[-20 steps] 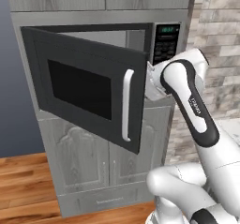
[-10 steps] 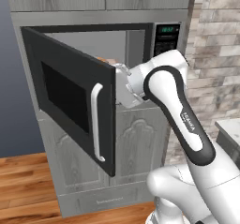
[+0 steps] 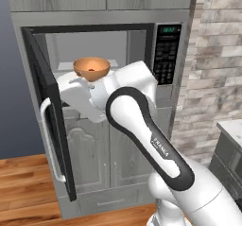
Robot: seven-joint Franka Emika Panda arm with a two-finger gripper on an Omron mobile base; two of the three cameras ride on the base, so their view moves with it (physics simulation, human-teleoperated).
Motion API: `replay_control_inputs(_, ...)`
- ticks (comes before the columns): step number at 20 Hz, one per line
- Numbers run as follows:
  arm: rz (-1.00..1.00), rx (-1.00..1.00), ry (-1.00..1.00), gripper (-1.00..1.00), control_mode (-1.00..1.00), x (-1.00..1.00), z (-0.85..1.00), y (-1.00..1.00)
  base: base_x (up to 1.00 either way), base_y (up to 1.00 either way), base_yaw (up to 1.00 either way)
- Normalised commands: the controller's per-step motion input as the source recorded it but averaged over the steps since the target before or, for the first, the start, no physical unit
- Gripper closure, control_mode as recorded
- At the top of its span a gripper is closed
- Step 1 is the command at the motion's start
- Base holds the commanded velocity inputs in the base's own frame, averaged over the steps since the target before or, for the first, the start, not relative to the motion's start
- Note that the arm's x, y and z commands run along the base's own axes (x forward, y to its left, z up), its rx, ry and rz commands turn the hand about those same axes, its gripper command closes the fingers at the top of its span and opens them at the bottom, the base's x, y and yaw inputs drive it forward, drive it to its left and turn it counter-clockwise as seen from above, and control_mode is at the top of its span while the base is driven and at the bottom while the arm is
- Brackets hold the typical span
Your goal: The microwave is finished heating the shrimp and tomato. Take the bowl containing the food and place it on the dining counter.
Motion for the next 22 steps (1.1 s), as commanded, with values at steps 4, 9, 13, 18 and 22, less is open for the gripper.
replay_control_inputs(4,-0.09,0.0,0.0,-1.0,-1.0,0.23,0.03,-0.5,0.0,0.0,0.0)
replay_control_inputs(9,-0.29,0.0,0.0,-1.0,-1.0,0.63,0.25,-1.0,0.0,0.0,0.0)
replay_control_inputs(13,-0.35,0.0,0.04,-1.0,-1.0,0.59,0.24,-1.0,0.0,0.0,0.0)
replay_control_inputs(18,-0.38,-0.05,0.12,-1.0,-1.0,0.6,0.11,-1.0,0.0,0.0,0.0)
replay_control_inputs(22,-0.35,-0.07,0.16,-1.0,-1.0,0.71,0.0,-1.0,0.0,0.0,0.0)
